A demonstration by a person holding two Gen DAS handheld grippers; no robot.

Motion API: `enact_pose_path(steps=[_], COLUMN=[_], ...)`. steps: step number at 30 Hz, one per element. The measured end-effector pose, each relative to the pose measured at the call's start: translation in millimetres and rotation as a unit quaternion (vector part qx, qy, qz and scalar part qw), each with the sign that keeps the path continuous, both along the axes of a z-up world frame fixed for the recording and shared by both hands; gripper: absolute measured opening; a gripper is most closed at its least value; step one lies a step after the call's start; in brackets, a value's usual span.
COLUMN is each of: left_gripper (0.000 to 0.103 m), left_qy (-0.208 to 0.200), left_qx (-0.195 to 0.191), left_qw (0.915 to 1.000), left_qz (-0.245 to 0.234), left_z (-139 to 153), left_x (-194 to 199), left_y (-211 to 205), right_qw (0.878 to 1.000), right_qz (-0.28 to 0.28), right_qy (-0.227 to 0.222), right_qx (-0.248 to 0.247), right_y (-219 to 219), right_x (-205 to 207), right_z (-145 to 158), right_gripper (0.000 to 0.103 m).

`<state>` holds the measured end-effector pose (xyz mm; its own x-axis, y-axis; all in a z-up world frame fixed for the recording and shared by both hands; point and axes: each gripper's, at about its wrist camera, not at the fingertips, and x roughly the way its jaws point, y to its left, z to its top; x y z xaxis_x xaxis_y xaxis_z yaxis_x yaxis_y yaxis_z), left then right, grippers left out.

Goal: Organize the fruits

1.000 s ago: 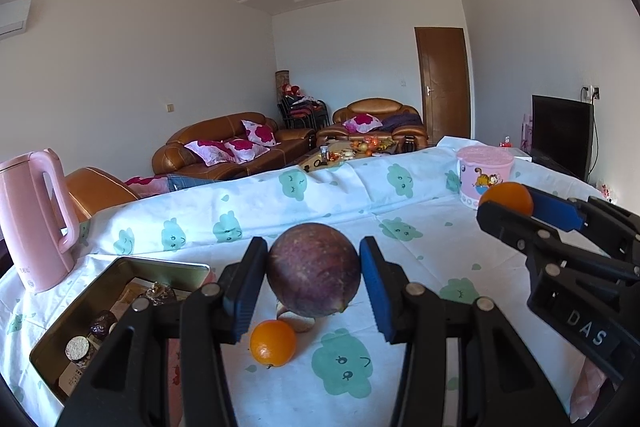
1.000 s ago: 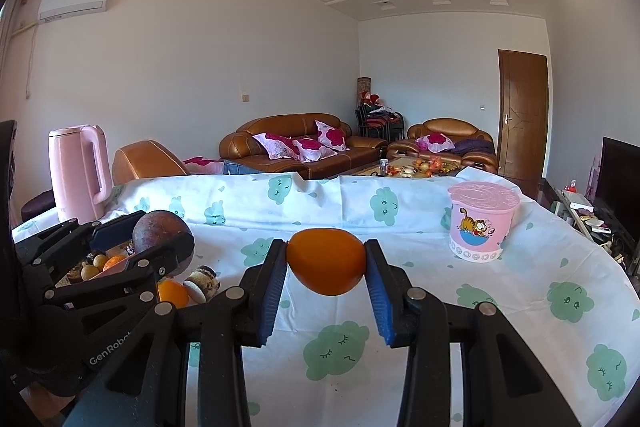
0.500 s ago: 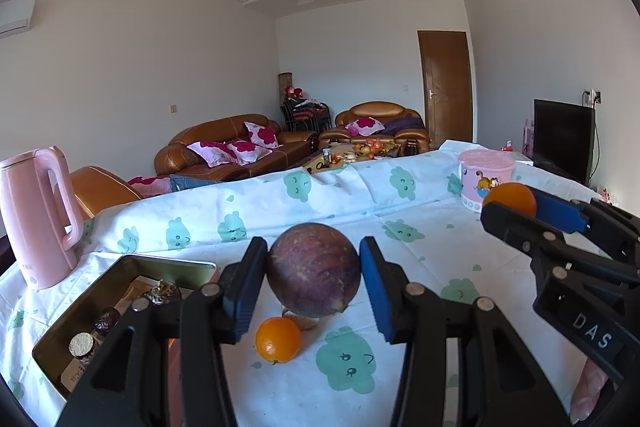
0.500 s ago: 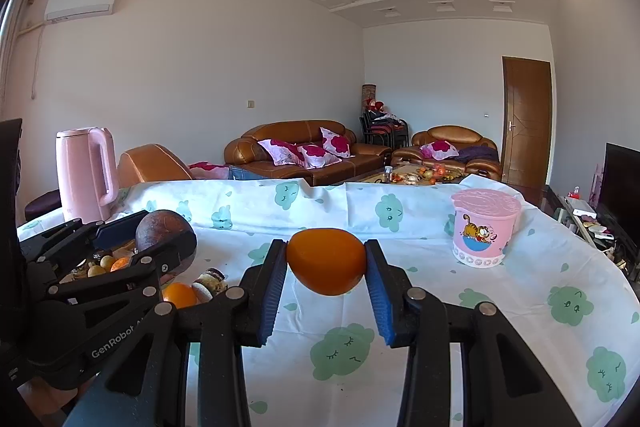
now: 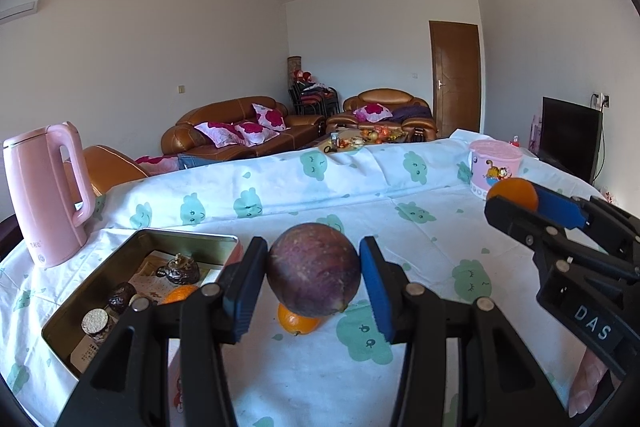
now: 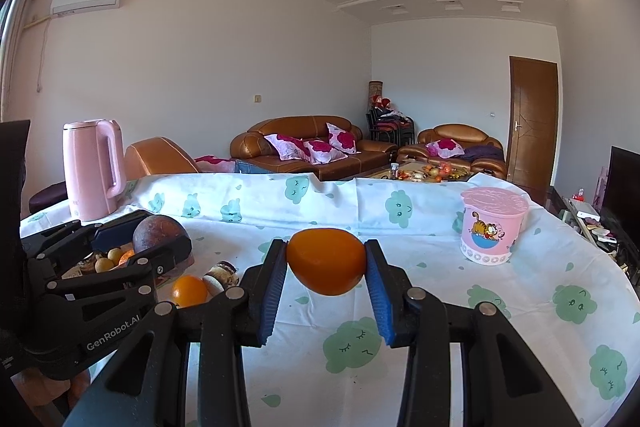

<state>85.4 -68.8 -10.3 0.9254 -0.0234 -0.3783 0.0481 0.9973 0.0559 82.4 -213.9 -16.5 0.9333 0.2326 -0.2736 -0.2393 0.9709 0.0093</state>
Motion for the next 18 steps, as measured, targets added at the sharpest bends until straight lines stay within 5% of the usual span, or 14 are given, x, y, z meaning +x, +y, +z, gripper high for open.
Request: enact_pose_path(steps=[18], left_gripper=[0.049], left_qy=[-0.004], left_qx=[-0.011], left_qw=[0.9979], left_qz=[0.064], left_z=[11.8], left_x=[-24.7], left_y=[66.2], right_qw=[0.996], right_qz=[0.092], right_qy=[0.012], right_qx=[0.007], right_y=[66.2], right_x=[1.7], right_z=[23.9], right_gripper=[0.041])
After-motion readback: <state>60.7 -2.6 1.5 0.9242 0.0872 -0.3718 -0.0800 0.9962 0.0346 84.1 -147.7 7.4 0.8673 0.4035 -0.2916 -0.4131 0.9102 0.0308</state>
